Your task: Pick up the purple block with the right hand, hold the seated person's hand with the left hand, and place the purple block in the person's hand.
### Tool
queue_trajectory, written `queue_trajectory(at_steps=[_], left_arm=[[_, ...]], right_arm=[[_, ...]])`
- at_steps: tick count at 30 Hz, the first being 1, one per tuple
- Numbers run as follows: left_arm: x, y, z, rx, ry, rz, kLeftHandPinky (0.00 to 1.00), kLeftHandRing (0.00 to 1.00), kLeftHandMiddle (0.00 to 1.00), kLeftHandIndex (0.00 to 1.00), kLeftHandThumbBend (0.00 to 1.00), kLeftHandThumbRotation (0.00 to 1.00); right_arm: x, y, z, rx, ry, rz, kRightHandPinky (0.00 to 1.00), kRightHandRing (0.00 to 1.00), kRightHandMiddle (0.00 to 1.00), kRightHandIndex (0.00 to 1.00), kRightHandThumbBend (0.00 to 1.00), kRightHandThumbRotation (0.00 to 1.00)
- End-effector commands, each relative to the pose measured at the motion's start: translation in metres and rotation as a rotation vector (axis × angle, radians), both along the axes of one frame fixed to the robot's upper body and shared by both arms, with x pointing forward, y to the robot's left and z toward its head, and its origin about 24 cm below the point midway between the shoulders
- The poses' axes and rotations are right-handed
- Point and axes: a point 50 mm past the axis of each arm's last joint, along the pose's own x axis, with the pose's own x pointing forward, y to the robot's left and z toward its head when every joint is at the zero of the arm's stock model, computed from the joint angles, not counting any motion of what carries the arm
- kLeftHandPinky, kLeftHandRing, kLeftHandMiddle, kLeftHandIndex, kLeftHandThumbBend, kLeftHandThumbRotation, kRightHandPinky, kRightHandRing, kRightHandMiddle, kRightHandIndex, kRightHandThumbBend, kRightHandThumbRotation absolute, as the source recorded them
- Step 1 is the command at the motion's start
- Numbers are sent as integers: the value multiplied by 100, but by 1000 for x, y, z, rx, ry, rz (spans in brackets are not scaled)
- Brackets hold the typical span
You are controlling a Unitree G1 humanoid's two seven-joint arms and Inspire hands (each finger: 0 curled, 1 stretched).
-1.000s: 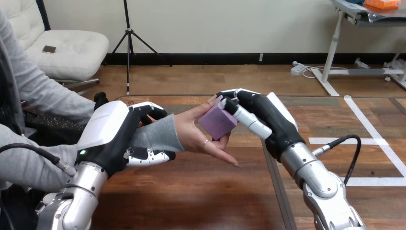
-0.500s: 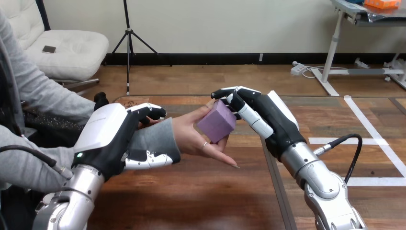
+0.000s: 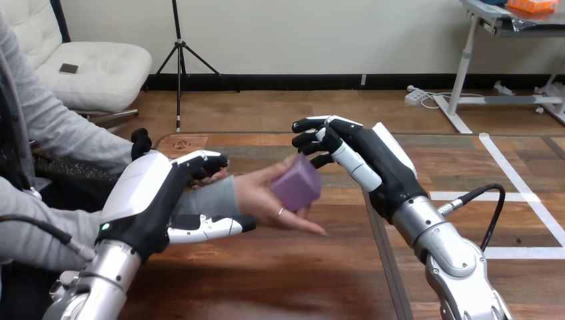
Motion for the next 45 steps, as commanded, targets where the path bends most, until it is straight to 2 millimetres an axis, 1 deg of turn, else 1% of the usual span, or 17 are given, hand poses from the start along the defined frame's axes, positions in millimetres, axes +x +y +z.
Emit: queue_trajectory(at_steps=[1,11,17,23,24,27,34,40,45], left_arm=[[0,-1,22,-61,-108,-21,66,73,76,76,100,70],[-9,1,25,-217,-140,-49,61,74,78,77,100,76],[-14,2,24,-357,-162,-48,60,75,78,77,100,83],[-19,3,23,-464,-192,-45,62,76,78,77,100,91],[-19,3,22,-476,-198,-47,62,76,78,77,99,94],[-21,4,21,-511,-205,-52,63,77,79,77,96,97],[-27,5,17,-583,-195,-41,68,80,81,79,88,100],[-33,4,13,-643,-184,-27,70,83,83,79,87,100],[-38,2,10,-760,-153,-56,73,86,83,79,84,99]], right_arm=[[2,-10,22,16,-91,-12,64,74,73,75,100,96],[-3,-18,20,52,-102,-10,67,77,78,80,100,99],[-7,-22,17,108,-84,-14,69,79,80,82,100,100],[-11,-27,14,157,-69,-30,71,80,82,83,100,100],[-12,-28,14,164,-66,-31,72,81,82,84,100,100],[-15,-30,13,192,-57,-36,73,82,82,84,100,100],[-23,-33,11,251,-53,-46,78,84,84,86,100,100],[-34,-35,8,306,-63,-75,79,84,85,87,100,100],[-45,-35,3,318,-75,-89,81,85,86,87,100,100]])
